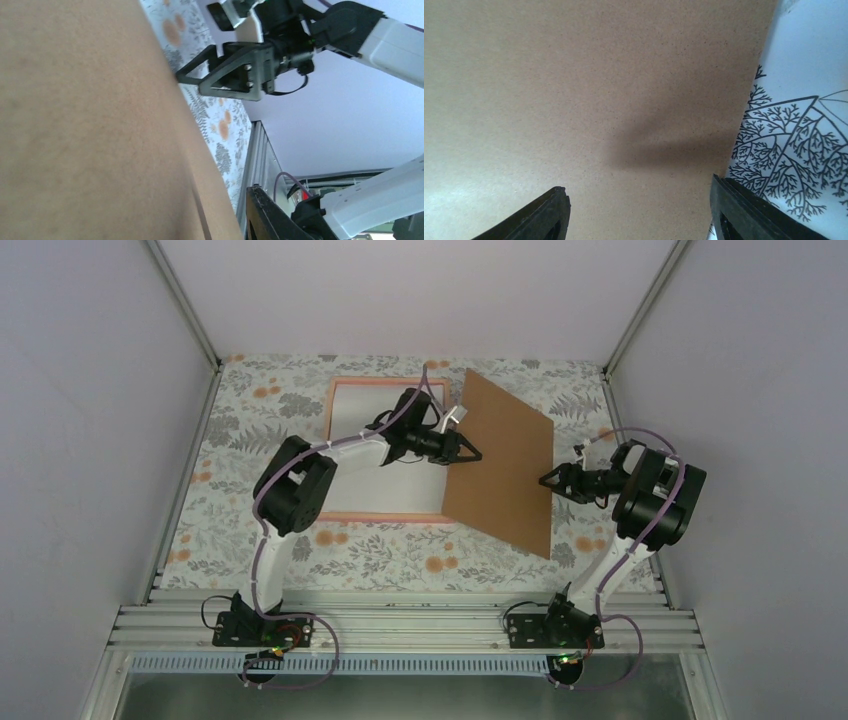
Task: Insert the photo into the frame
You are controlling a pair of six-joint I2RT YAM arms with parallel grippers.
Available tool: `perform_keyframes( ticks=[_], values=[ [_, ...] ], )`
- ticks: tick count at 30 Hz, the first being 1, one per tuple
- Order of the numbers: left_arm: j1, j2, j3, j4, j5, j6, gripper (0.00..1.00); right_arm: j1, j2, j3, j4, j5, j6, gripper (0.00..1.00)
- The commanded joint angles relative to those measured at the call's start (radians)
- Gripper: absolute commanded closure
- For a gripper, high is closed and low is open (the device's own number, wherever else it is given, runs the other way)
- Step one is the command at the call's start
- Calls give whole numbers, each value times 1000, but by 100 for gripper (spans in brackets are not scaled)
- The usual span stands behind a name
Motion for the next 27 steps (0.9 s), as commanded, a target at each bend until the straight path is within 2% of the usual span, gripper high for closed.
perform_keyframes(
  ticks=[1, 5, 9, 14, 19, 20, 22, 25, 27],
  values=[
    [-19, 10, 87, 20, 27, 2, 70, 34, 68, -44, -7, 149, 20, 29],
    [-3, 13, 121, -114, -65, 64, 84, 33, 47, -28, -23, 158, 13, 28],
    [4, -28, 199, -242, -121, 186, 97, 21, -10, 12, -35, 142, 5, 25],
    [4, -101, 362, -404, -182, 385, 98, -42, -119, 113, -69, 29, -27, 17],
    [0, -150, 564, -602, -240, 609, 98, -157, -223, 249, -106, -68, -35, 10],
    [-1, -159, 598, -635, -261, 655, 98, -197, -238, 276, -114, -91, -36, 4],
    [-2, -174, 672, -702, -312, 751, 98, -251, -271, 320, -119, -127, -30, 0],
    [-2, -203, 779, -795, -389, 963, 97, -292, -328, 358, -93, -129, -8, 0],
    [-2, -257, 755, -806, -445, 1151, 98, -294, -336, 382, -79, -121, 1, 0]
  ],
)
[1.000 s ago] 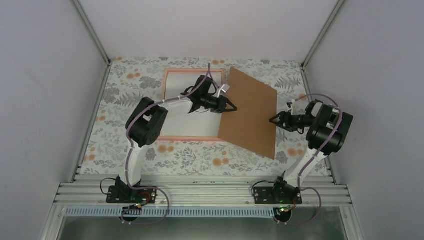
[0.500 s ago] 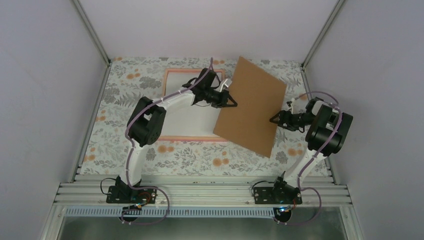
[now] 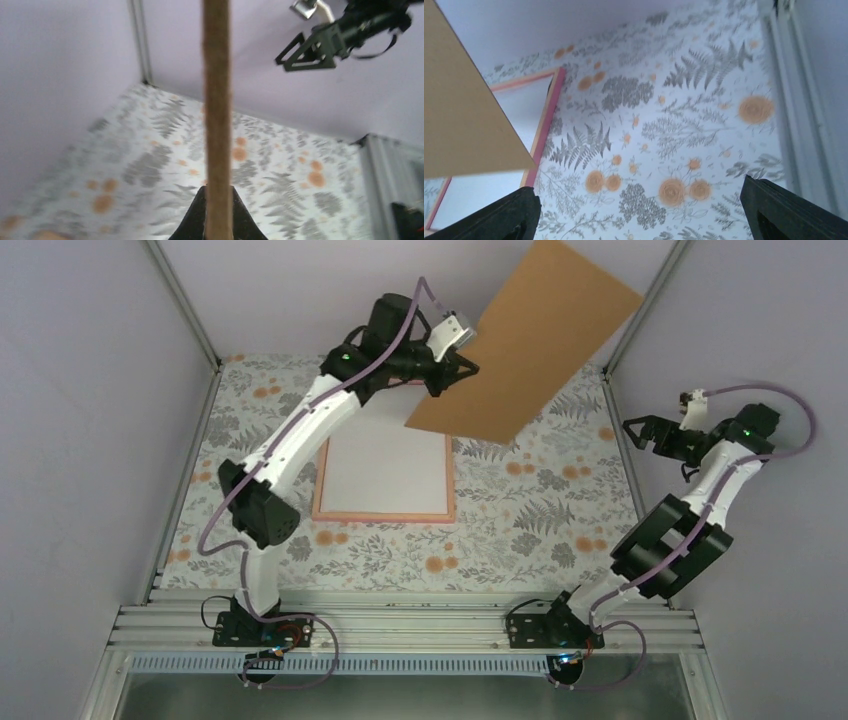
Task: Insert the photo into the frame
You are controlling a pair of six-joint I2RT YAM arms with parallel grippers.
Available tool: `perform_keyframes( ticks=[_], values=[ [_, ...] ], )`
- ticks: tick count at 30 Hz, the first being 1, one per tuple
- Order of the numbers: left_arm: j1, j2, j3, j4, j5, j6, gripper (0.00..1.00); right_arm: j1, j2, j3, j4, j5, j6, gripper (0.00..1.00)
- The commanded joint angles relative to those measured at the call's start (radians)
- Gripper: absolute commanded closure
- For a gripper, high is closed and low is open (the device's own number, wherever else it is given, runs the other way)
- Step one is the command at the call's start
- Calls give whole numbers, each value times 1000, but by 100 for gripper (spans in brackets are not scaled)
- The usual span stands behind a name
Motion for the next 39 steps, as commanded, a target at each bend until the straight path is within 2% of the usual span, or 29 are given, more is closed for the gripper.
perform_keyframes(
  ticks=[1, 3, 6, 8, 12, 16, 18, 20, 22, 28, 36, 39],
  values=[
    [-1, -162, -24, -52, -138, 492, 98, -4, -34, 60, 1, -66, 21, 0],
    [1, -319, -245, 117, -186, 663, 98, -5, -10, 145, -39, -117, 26, 0],
    [-2, -543, -604, 370, -188, 942, 98, -3, 50, 341, -172, -283, -6, 0],
    [-6, -653, -780, 476, -183, 1117, 98, 10, 40, 396, -122, -292, 111, 0],
    [-9, -779, -959, 523, -191, 1360, 98, 77, -34, 387, -20, -260, 205, 0],
    [-11, -894, -1110, 584, -174, 1567, 97, 288, -106, 449, 12, -140, 167, 0],
    [-13, -951, -1198, 643, -170, 1659, 98, 355, -105, 480, 1, -158, 163, 0],
    [-15, -1002, -1264, 663, -165, 1740, 98, 399, -55, 501, -84, -210, 162, 0],
    [-14, -1061, -1326, 674, -159, 1806, 98, 449, -23, 466, -159, -263, 166, 0],
    [-10, -1181, -1433, 642, -130, 1931, 98, 598, -110, 201, -108, -321, 198, 0],
    [-9, -1246, -1482, 650, -108, 1961, 98, 605, -123, -69, -152, -446, 182, 0],
    [-9, -1252, -1478, 645, -87, 1957, 98, 614, -124, -129, -200, -522, 126, 0]
  ],
)
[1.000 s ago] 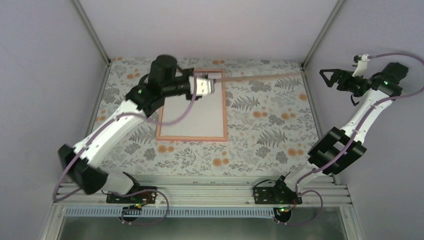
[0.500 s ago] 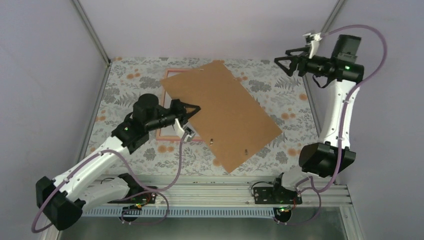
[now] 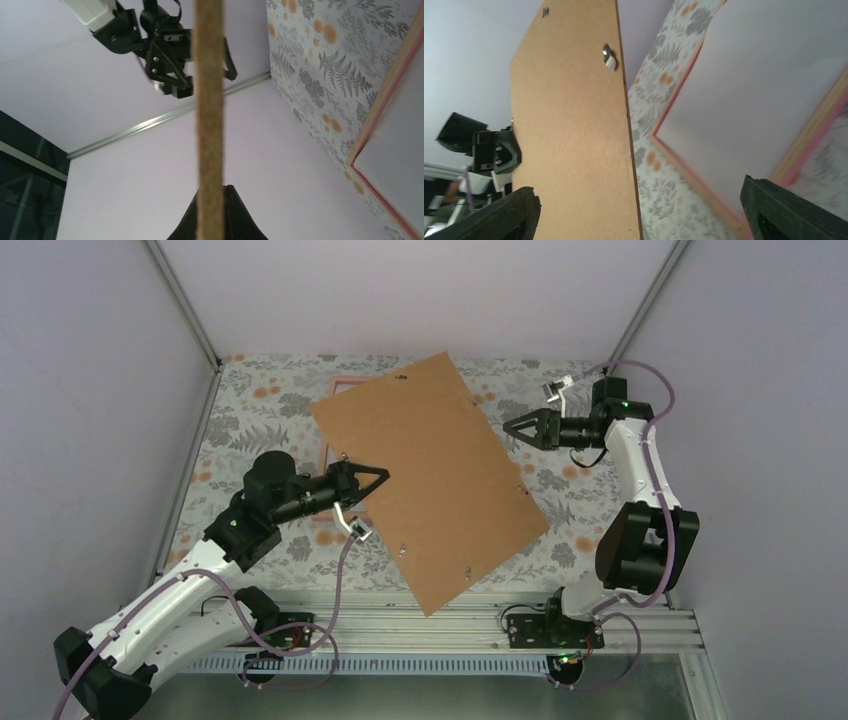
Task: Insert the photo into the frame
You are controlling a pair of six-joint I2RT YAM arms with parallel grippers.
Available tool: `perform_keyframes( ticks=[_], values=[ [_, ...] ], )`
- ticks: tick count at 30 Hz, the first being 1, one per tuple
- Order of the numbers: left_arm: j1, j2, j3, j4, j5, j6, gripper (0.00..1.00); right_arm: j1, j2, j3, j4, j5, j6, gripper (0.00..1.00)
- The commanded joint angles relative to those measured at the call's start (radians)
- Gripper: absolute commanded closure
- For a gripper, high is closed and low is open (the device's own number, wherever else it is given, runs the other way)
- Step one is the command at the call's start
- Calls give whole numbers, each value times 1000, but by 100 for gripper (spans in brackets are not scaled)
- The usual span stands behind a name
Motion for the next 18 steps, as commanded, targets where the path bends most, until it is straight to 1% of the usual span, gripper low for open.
perform_keyframes(
  ticks=[1, 3, 5, 6, 8, 11, 13, 16, 18],
  values=[
    [2, -31, 11, 108, 77, 24, 98, 16, -31, -61, -97, -169, -96, 0],
    [2, -20, 13, 133, 80, 19, 98, 47, -12, -70, -187, -205, -197, 0],
    [2, -11, 15, 149, 83, 20, 98, 76, -5, -88, -195, -236, -211, 0],
    [2, -8, 14, 153, 86, 23, 98, 88, -5, -97, -195, -242, -216, 2],
    [2, -5, 14, 155, 91, 25, 98, 112, -8, -105, -195, -262, -219, 8],
    [2, -3, 10, 157, 87, 25, 97, 129, -24, -112, -195, -301, -213, 27],
    [2, -2, 1, 161, 69, 22, 97, 133, -37, -147, -195, -328, -208, 39],
    [2, 2, -17, 167, 19, 18, 94, 133, -58, -171, -193, -359, -201, 64],
    [3, 9, -23, 174, -2, 15, 89, 133, -67, -186, -160, -375, -147, 85]
  ],
)
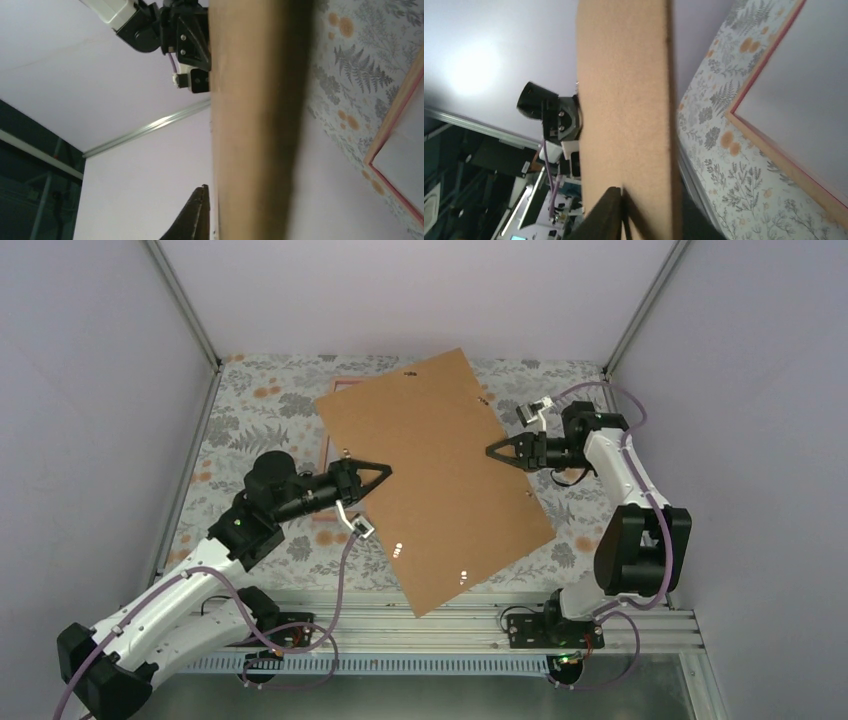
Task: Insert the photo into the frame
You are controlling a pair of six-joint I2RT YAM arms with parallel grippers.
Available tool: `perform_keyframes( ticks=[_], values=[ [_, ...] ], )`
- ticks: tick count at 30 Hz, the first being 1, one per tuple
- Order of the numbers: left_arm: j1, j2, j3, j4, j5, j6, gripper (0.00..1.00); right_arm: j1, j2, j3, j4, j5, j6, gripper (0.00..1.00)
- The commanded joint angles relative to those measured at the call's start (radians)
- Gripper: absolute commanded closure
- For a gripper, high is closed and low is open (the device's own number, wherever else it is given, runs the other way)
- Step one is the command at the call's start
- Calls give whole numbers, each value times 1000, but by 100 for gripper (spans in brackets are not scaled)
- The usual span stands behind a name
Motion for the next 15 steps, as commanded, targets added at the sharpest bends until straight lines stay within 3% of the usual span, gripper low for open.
perform_keyframes(
  ticks=[1, 3, 7, 13, 15],
  values=[
    [4, 4, -9, 109, -38, 1, 86, 9, -52, -41, 57, -160, 90, 94],
    [6, 28, -10, 117, -75, -9, 76, 9, -61, -83, 152, -197, 204, 97],
    [14, 81, -7, 157, -203, -58, 36, 0, -79, -144, 423, -260, 479, 97],
    [38, 163, 15, 181, -418, -198, 2, -54, 11, -50, 396, -223, 462, 96],
    [39, 176, 22, 170, -485, -260, 0, -75, 46, -24, 384, -219, 460, 96]
  ],
)
